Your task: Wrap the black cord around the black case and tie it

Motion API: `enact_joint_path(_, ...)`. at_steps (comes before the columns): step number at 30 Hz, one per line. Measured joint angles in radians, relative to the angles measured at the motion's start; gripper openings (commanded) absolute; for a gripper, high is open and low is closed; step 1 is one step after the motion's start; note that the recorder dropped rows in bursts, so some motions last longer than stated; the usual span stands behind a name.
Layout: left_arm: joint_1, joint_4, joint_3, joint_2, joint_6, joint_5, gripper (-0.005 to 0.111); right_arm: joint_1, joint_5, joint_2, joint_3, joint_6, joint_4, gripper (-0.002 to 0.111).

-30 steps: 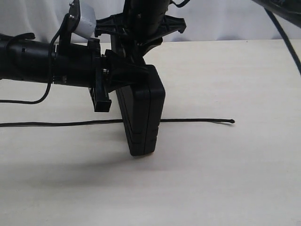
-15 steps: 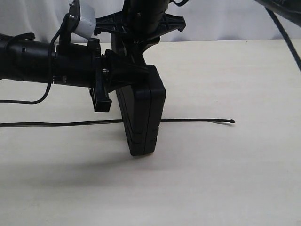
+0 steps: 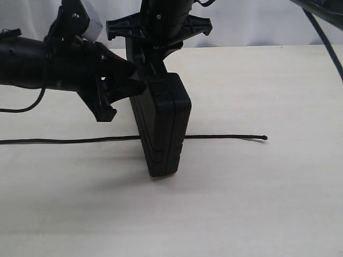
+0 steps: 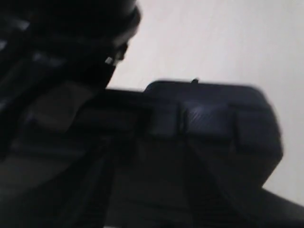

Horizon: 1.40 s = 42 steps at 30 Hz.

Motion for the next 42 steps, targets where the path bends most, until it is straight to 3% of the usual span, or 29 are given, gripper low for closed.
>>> enact_joint_path(8,0.002,0.119,0.008,-0.132,-0.123,-0.057,0.044,0.000,0.000,0.000,0.000,0.000,-0.002,0.004)
enact_joint_path(11,0.002,0.122,0.033,-0.160,-0.151,-0.168,0.044,0.000,0.000,0.000,0.000,0.000,-0.002,0.004)
enact_joint_path(18,0.002,0.024,0.072,-0.172,-0.208,-0.576,0.044,0.000,0.000,0.000,0.000,0.000,-0.004,0.004)
enact_joint_path(26,0.004,-0.037,0.075,-0.172,-0.212,-0.656,0.044,0.000,0.000,0.000,0.000,0.000,-0.004,0.004)
enact_joint_path(33,0.006,-0.146,0.075,-0.148,-0.216,-0.913,0.044,0.000,0.000,0.000,0.000,0.000,-0.004,0.004)
enact_joint_path(42,0.007,-0.159,0.077,-0.101,-0.216,-0.883,0.044,0.000,0.020,-0.002,0.000,0.134,-0.062,0.004)
